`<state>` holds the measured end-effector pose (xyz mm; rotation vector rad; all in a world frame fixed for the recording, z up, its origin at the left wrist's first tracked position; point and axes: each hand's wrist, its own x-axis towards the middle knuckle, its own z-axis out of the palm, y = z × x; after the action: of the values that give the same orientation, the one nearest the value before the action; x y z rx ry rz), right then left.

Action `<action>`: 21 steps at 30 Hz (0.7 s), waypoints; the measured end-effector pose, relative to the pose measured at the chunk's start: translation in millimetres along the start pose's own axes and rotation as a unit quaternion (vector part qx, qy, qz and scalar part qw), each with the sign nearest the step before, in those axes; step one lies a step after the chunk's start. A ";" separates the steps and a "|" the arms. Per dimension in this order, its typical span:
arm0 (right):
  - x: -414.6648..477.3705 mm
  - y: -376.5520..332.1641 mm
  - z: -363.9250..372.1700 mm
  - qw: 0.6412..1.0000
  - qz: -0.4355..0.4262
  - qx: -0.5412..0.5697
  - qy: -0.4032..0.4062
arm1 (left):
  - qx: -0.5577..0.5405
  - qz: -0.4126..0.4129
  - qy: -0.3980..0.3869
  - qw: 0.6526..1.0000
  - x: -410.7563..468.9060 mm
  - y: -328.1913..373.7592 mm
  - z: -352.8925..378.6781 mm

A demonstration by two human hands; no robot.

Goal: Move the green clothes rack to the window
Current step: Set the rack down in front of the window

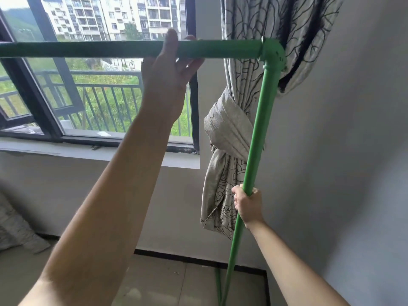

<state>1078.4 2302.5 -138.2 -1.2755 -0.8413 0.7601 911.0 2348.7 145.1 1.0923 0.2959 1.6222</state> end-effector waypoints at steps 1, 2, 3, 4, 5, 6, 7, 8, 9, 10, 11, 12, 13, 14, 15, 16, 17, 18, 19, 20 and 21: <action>1.9 3.5 -2.5 1.000 0.003 -0.007 -0.013 | 0.015 -0.008 -0.006 1.000 0.0 -3.3 -4.7; 2.9 3.2 -6.5 1.000 0.004 -0.014 -0.025 | 0.031 -0.011 -0.009 0.999 -0.4 -4.7 -6.7; 3.6 0.7 -11.2 0.999 0.002 -0.021 -0.041 | 0.047 -0.010 -0.008 0.999 -0.2 -4.8 -7.1; 4.8 -3.2 -15.2 0.997 -0.006 -0.034 -0.064 | 0.057 -0.007 -0.004 0.998 1.4 -5.3 -8.2; 6.0 -7.9 -18.9 0.994 -0.017 -0.056 -0.091 | 0.069 -0.002 0.001 0.998 3.1 -6.0 -9.9; 6.6 -15.1 -22.1 0.990 -0.028 -0.077 -0.117 | 0.083 0.004 0.006 0.997 4.2 -6.6 -11.4; 7.0 -24.2 -24.5 0.986 -0.041 -0.084 -0.137 | 0.092 0.009 0.011 0.996 4.5 -7.3 -12.8; 8.1 -34.4 -26.2 0.984 -0.054 -0.078 -0.153 | 0.093 0.014 0.013 0.996 4.4 -7.8 -13.7; 9.5 -46.8 -27.1 0.982 -0.067 -0.063 -0.167 | 0.084 0.016 0.013 0.996 4.5 -8.4 -14.2; 11.6 -59.5 -26.8 0.979 -0.077 -0.043 -0.182 | 0.067 0.015 0.010 0.998 4.3 -8.4 -13.1; 13.9 -71.3 -25.0 0.978 -0.080 -0.019 -0.194 | 0.042 0.011 0.005 0.999 4.1 -7.9 -9.9; 16.3 -79.3 -21.9 0.978 -0.074 0.004 -0.197 | 0.009 0.006 -0.001 1.000 4.1 -7.9 -6.2; 17.5 -83.7 -18.1 0.981 -0.063 0.020 -0.185 | -0.025 0.001 -0.006 1.000 4.7 -8.1 -1.9; 18.4 -84.8 -14.9 0.986 -0.052 0.028 -0.154 | -0.049 -0.006 -0.009 0.999 5.4 -8.8 3.0; 19.2 -84.3 -12.7 0.992 -0.045 0.031 -0.114 | -0.062 -0.013 -0.012 0.998 5.6 -9.8 8.1; 20.6 -82.3 -12.5 0.996 -0.042 0.030 -0.073 | -0.068 -0.020 -0.014 0.997 5.3 -11.3 13.4; 21.3 -81.2 -13.7 0.998 -0.043 0.028 -0.037 | -0.069 -0.026 -0.014 0.997 4.5 -13.6 18.5; 22.4 -79.6 -16.5 0.999 -0.045 0.026 -0.007 | -0.067 -0.032 -0.011 0.997 3.3 -16.3 23.8; 23.3 -79.2 -20.2 0.998 -0.049 0.021 0.019 | -0.063 -0.039 -0.008 0.997 1.4 -18.5 29.3; 24.2 -77.8 -24.7 0.998 -0.051 0.017 0.044 | -0.058 -0.045 -0.008 0.997 -0.5 -20.6 34.2; 24.6 -77.0 -28.6 0.997 -0.054 0.013 0.062 | -0.054 -0.048 -0.008 0.997 -2.0 -22.7 38.3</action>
<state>1117.2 2298.9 -61.9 -1.2302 -0.7903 0.5984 954.8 2342.4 149.5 0.9935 0.2445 1.5262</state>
